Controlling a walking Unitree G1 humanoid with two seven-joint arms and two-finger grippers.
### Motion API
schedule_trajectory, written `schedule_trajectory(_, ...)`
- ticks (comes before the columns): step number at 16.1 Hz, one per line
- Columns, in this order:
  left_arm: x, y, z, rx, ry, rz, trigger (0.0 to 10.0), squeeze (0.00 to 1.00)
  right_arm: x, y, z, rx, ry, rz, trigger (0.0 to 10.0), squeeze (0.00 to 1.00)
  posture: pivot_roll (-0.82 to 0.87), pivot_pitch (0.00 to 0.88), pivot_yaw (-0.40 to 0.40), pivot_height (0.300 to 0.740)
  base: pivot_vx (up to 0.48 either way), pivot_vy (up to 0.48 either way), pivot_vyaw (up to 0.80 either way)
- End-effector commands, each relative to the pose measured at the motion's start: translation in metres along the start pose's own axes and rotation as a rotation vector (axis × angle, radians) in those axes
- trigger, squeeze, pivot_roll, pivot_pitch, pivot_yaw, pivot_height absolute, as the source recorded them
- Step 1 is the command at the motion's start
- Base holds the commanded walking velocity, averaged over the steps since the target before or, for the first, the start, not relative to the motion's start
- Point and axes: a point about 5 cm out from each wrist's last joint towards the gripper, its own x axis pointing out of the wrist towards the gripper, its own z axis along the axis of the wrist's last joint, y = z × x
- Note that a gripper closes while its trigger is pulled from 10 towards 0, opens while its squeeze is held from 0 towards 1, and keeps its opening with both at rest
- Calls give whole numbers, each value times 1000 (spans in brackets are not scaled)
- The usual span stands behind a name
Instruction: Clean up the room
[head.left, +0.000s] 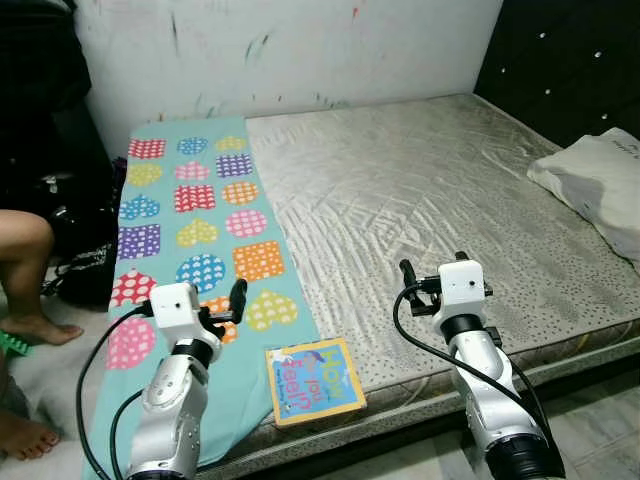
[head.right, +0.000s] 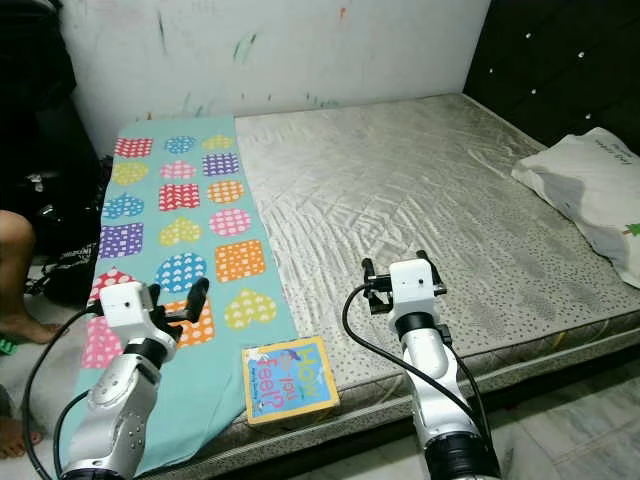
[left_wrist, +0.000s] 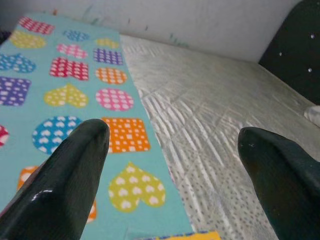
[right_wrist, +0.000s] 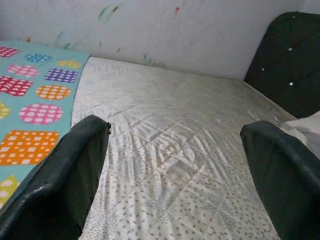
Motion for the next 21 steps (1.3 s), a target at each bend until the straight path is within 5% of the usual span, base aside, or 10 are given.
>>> schedule_trajectory(1, 0, 1, -2, 0, 18, 6, 10000, 0, 0, -2, 3, 8, -10, 1, 10000, 0, -74, 0, 8, 740, 0, 0, 0)
schedule_trajectory(5, -12, 16, 6, 41, -11, 59, 10000, 0, -7, 1, 5, 95, 3, 38, 10000, 0, -62, 0, -6, 740, 0, 0, 0)
schedule_trajectory(9, -26, 40, 14, 84, -7, 109, 10000, 0, -10, -9, 7, 89, 15, 32, 10000, 0, -27, 37, -23, 740, 0, 0, 0)
schedule_trajectory(14, -30, 40, 21, 85, -9, 88, 10000, 0, -14, -24, 8, 77, 44, 13, 10000, 0, -37, 102, -26, 740, 0, 0, 0)
schedule_trajectory(21, -31, 46, 32, 148, -91, 82, 10000, 0, -17, -21, 10, 81, 53, 18, 10000, 0, -41, 101, -38, 740, 0, 0, 0)
